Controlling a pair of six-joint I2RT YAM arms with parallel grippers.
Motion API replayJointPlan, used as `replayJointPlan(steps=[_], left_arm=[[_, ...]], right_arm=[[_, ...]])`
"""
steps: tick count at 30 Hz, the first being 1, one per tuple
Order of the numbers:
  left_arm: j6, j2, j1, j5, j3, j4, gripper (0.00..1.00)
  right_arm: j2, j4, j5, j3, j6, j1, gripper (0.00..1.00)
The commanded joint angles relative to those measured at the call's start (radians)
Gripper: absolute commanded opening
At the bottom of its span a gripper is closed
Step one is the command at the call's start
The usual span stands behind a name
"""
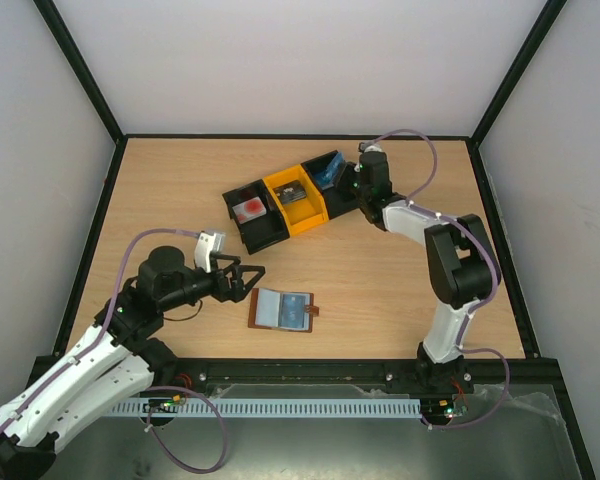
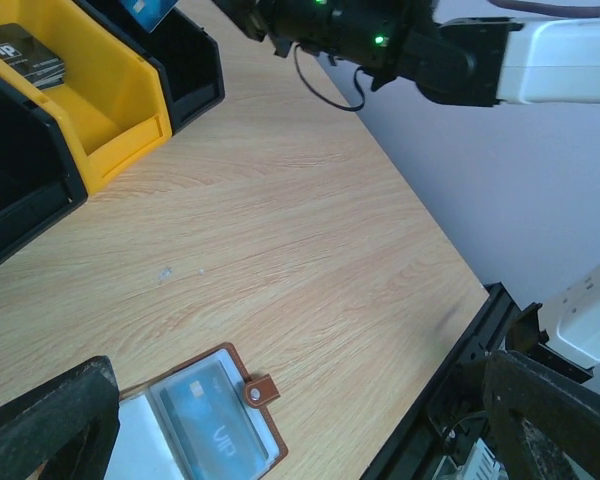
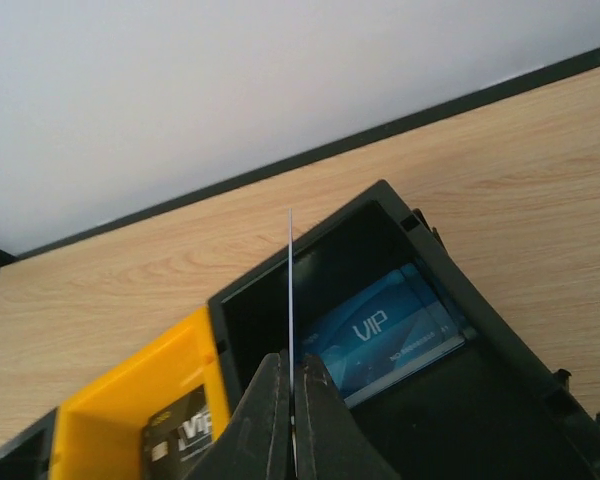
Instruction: Take the credit cards out of the card holder
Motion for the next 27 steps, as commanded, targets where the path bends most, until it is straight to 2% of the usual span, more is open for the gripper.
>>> replayJointPlan(steps=[1,5,12,27], left_arm=[[0.022,-0.013,0.002,0.021,0.023,-0.007,1.00],[0.026,-0.012,0.002,0.025,0.024,-0.008,1.00],[0.029,-0.012,0.002,0.026,0.025,-0.007,1.00],[0.033,-0.008,0.002,0.026,0.025,-0.007,1.00]], right_arm=[[0.082,0.006,0.020,0.075,-0.041,-0.006,0.02],[0.168,0.007,-0.035,0.141,-0.035,-0.006,0.02],[0.265,0.000,-0.031,0.199,-0.038,-0.006,0.02],[0.358,0.044,0.003,0.246,-0.013,-0.006,0.02]])
